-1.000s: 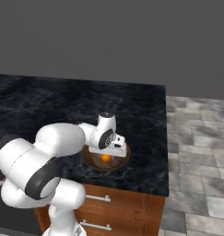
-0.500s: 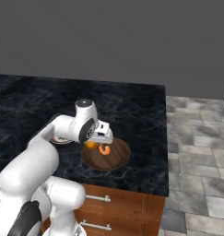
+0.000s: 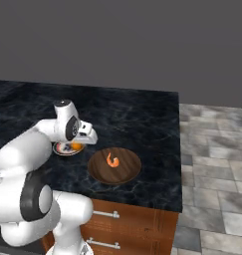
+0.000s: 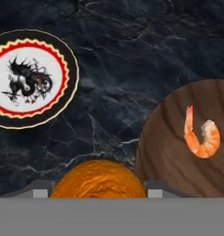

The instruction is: Remove the tangerine from the bowl and place it on the small plate. Then place the bowl with only the shrimp in the microwave, close the door, and press the start button to microwave the shrimp.

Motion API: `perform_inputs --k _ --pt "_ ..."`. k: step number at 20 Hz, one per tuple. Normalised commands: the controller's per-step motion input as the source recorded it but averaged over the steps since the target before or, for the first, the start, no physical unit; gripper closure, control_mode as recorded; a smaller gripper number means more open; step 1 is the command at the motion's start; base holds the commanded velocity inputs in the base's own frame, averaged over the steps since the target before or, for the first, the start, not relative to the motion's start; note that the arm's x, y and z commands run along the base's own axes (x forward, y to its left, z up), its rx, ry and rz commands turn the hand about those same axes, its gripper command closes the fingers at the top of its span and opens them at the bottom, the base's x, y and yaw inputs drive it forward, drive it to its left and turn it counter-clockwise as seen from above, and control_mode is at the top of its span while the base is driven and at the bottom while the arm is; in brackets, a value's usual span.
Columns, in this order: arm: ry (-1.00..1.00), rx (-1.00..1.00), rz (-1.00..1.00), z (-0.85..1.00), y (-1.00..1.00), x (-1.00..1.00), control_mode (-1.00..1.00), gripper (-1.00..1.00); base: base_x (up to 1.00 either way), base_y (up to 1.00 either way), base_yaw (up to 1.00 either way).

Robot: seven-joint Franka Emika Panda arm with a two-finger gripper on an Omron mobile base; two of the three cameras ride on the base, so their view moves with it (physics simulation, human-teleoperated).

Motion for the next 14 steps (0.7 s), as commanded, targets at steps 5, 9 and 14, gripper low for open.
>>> perform_inputs --k 5,9,14 --pt "0.20 -0.13 0.00 -0.42 0.97 0.71 -1.00 1.00 0.00 0.00 0.00" --pt "0.12 -0.04 0.00 -0.52 0.53 0.45 -1.00 1.00 0.00 0.00 0.00" --pt "0.01 0.00 0.00 -0.50 0.07 0.36 -1.00 1.00 0.00 0.00 0.00"
